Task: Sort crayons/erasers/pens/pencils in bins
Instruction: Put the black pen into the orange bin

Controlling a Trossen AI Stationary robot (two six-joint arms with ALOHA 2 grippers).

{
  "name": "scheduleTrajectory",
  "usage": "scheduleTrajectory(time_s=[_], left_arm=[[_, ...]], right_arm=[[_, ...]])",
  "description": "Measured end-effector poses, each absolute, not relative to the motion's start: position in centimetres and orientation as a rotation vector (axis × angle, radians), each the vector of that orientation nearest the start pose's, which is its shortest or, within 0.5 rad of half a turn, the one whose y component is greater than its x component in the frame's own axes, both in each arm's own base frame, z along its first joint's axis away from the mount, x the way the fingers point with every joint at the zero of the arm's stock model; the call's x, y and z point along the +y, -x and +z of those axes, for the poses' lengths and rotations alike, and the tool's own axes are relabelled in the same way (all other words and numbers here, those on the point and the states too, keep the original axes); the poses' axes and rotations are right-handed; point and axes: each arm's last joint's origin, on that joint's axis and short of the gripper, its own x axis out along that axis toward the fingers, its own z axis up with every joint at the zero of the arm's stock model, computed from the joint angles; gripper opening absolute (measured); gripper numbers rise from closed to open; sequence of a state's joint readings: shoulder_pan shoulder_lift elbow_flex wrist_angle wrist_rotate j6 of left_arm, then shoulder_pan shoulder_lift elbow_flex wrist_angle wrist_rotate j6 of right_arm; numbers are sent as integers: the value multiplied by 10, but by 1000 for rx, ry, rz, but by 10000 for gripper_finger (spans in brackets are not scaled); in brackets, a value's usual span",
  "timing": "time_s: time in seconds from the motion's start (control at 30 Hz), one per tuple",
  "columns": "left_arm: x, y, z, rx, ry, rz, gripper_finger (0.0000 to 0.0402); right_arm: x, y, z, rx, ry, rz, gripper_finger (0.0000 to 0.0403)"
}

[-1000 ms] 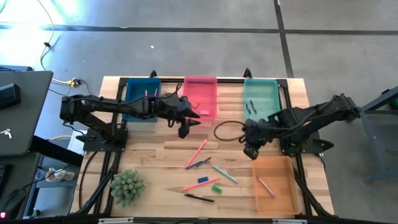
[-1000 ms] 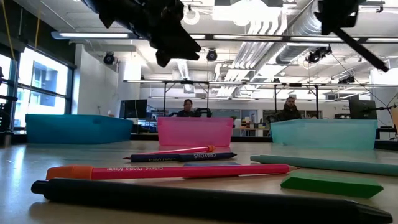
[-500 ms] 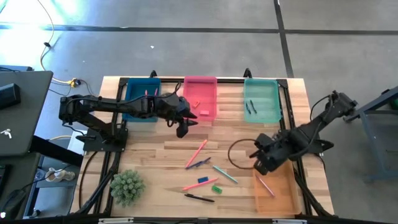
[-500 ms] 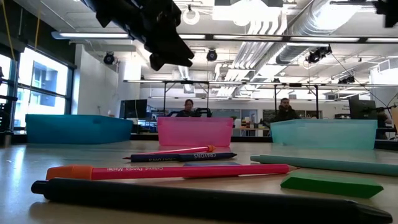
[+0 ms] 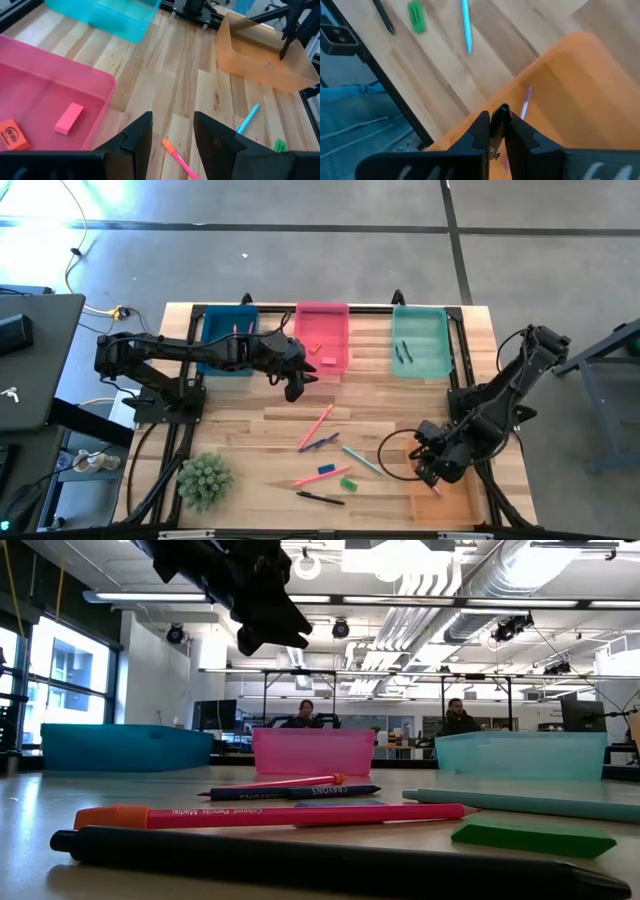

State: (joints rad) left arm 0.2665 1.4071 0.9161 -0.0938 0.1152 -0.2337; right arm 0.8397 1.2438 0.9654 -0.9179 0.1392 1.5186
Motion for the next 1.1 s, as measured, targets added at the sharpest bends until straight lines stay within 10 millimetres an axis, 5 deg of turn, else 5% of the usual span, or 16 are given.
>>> scheduleTrajectory(time_s=[0.7,1.1], left_arm=[[44,-293,241,634,573,333,131],[48,-299,279,639,432,382,131]], right_arm=[[165,-134,192,1438,-900,-288,18],[164,-133,192,1441,-913,-312,96]])
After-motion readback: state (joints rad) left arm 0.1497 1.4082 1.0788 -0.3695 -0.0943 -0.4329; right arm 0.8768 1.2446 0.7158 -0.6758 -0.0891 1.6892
